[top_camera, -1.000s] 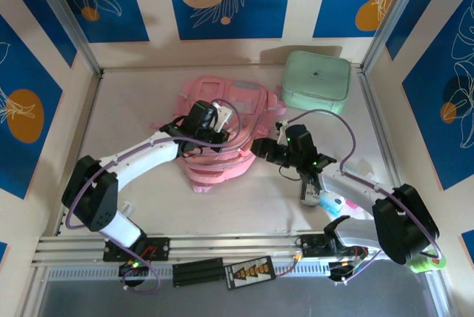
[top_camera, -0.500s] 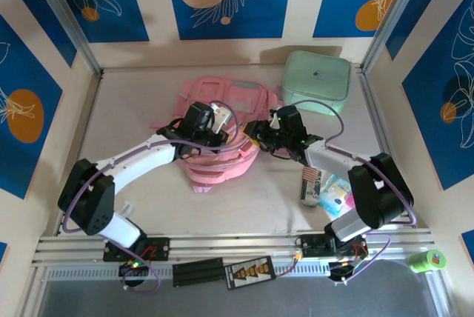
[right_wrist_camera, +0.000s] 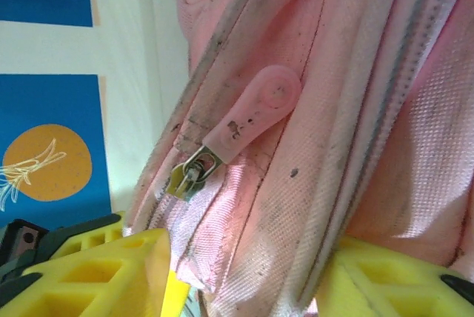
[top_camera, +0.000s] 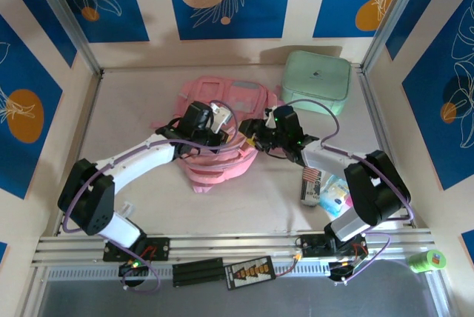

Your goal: Pack books, pencil case, and school supplies into a backpack

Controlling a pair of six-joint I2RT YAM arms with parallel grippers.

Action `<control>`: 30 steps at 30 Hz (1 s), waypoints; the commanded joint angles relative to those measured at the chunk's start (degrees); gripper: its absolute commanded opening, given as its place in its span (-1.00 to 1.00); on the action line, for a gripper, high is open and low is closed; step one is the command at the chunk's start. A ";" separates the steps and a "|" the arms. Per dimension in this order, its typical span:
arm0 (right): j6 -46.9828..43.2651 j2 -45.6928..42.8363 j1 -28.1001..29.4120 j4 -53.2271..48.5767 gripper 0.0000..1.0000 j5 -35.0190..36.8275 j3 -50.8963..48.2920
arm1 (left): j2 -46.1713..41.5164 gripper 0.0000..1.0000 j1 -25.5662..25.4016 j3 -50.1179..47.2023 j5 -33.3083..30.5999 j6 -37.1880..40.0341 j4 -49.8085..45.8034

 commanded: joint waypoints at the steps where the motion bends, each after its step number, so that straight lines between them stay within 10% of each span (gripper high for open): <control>1: 1.47 -0.17 0.89 6.13 0.17 -2.52 -0.48 | -1.04 -0.86 0.03 -0.51 5.23 0.52 0.20; 12: 6.06 -6.46 0.76 -12.40 0.03 6.77 1.20 | -1.66 -0.99 0.10 -1.19 3.44 0.97 -0.61; 21: 7.42 -3.83 1.37 -10.06 0.00 1.40 3.34 | -1.98 -1.00 0.04 -1.00 4.89 0.80 1.49; 30: 8.43 -8.51 2.07 -15.86 0.15 11.71 -0.25 | -4.03 -1.00 0.03 -1.50 0.56 -0.96 3.01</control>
